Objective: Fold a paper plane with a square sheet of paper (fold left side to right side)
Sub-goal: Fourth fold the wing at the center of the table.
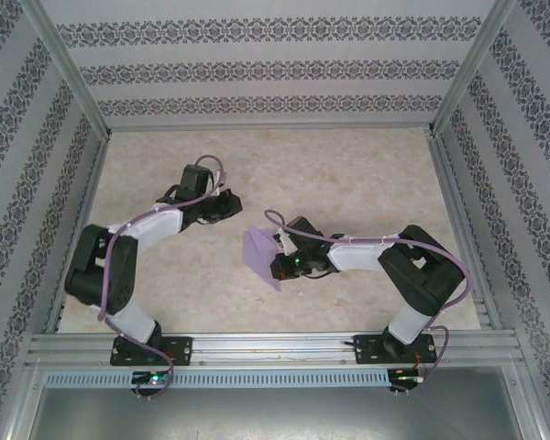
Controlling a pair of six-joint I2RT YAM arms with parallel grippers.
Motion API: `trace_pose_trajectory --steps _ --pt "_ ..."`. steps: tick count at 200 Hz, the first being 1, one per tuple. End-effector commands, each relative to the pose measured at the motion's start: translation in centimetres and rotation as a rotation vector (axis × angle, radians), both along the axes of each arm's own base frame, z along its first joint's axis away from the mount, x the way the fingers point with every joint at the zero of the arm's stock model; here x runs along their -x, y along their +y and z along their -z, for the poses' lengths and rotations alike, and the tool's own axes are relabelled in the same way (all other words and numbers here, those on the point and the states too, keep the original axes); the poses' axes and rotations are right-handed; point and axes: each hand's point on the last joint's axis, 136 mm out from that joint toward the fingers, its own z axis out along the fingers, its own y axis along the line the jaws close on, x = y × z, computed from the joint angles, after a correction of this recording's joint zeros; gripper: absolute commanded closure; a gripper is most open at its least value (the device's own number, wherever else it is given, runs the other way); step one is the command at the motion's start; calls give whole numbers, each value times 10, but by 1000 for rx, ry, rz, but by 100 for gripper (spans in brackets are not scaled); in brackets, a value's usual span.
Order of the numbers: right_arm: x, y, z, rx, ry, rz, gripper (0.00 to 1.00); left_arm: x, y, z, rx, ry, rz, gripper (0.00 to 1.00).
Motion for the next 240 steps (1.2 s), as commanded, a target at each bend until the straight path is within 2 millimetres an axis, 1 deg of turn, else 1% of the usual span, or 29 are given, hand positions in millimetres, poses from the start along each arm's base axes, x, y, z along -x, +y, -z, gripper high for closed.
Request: trace_pose_trajectory --steps 1,19,39,59,91,114,134,149,180,201,223,240 --pt "47 -69 55 286 188 10 100 36 -25 7 21 37 100 90" --pt "45 -70 55 281 189 14 100 54 -47 10 34 52 163 90" --pt "44 -71 54 275 188 17 100 64 -63 19 31 74 201 90" --pt "45 -71 54 271 191 18 100 64 -75 31 34 96 213 90" --pt "44 -68 53 257 192 18 100 63 -83 56 15 143 225 91" --pt "42 -63 48 229 188 20 100 64 -80 75 -11 172 210 90" --pt "39 -56 42 194 178 19 100 66 -76 86 -37 194 202 91" --pt "35 -50 34 163 164 17 100 70 -67 96 -84 215 188 90" --pt "22 -32 9 86 122 8 100 80 -56 109 -129 250 173 91" --pt "13 -19 -14 22 85 -3 100 85 -52 115 -140 271 162 91" --pt "10 -13 -32 -42 75 2 100 87 -50 121 -150 284 152 91" --pt "10 -12 -40 -88 72 13 100 89 -49 124 -143 292 147 92"
